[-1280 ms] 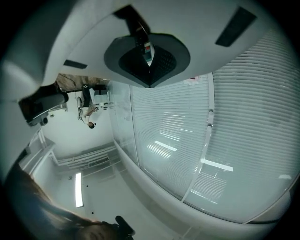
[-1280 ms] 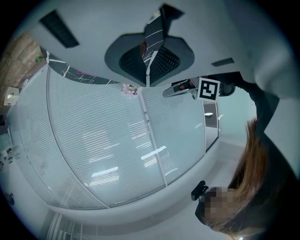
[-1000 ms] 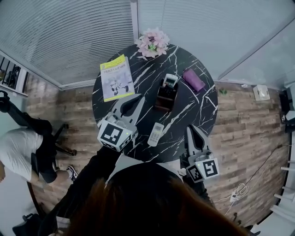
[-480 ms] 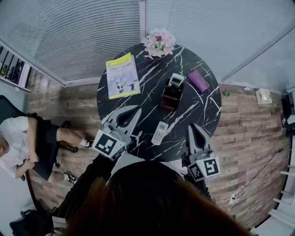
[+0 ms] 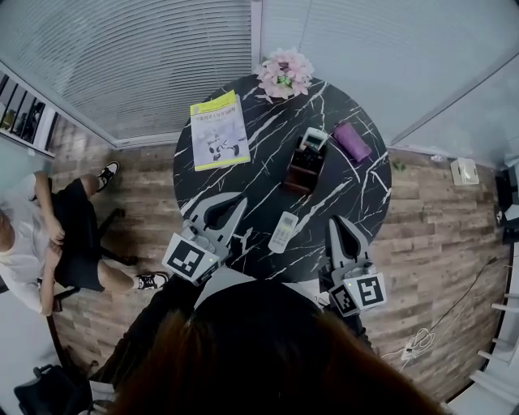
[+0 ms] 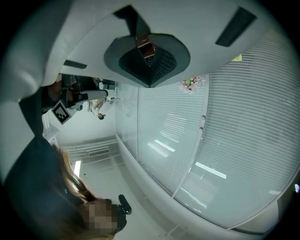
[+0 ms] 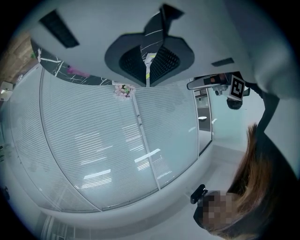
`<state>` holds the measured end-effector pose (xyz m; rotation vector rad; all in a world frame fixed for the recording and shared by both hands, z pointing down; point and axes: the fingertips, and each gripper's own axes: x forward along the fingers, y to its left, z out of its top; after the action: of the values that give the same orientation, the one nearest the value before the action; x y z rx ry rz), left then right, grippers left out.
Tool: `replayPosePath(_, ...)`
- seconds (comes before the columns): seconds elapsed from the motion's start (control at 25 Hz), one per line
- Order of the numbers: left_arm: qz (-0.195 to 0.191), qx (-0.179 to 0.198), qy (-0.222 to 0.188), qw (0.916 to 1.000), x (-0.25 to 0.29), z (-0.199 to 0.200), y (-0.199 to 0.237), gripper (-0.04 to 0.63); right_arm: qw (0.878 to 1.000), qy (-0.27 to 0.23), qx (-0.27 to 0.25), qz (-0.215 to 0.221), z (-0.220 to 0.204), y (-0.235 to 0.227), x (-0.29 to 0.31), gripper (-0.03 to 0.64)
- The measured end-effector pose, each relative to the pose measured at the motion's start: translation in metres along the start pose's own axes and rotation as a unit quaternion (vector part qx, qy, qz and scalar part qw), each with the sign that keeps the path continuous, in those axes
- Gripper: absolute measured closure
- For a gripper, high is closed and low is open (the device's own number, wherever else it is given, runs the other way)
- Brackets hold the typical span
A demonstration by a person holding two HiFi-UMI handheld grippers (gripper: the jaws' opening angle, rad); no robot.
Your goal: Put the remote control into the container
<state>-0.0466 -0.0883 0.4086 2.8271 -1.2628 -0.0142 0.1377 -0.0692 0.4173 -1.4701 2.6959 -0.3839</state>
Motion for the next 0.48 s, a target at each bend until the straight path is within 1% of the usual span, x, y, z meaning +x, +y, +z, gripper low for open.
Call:
replayPosePath(0.24,-0.001,-0.002,0.005,1.0,-0.003,-0.004,-0.006,0.586,1.0,0.031,0.0,0.004,-0.023,0.002,0.004,0.584)
replayPosePath(0.36,-0.001,-0.006,0.006,1.0,-0.007,-0.006,-0.01,0.586,0.999,0.044,-0.002,-0.01,-0.039,-0.001,0.006,0.584)
replayPosePath(0.48,-0.001,-0.011,0.012,0.9999,-0.009,-0.006,-0.013,0.586,0.996,0.081,0.021,-0.021,-0.066,-0.005,0.012,0.584)
